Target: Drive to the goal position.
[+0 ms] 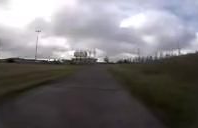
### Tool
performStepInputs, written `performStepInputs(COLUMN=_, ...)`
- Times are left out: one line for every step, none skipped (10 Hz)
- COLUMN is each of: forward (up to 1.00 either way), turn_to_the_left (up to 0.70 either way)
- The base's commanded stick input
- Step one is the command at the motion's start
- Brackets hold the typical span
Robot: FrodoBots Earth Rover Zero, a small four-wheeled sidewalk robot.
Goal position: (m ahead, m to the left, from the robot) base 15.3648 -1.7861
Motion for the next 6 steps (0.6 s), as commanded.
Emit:
performStepInputs(forward=1.00, turn_to_the_left=0.00)
performStepInputs(forward=1.00, turn_to_the_left=0.00)
performStepInputs(forward=1.00, turn_to_the_left=0.00)
performStepInputs(forward=1.00, turn_to_the_left=0.00)
performStepInputs(forward=1.00, turn_to_the_left=0.00)
performStepInputs(forward=1.00, turn_to_the_left=0.00)
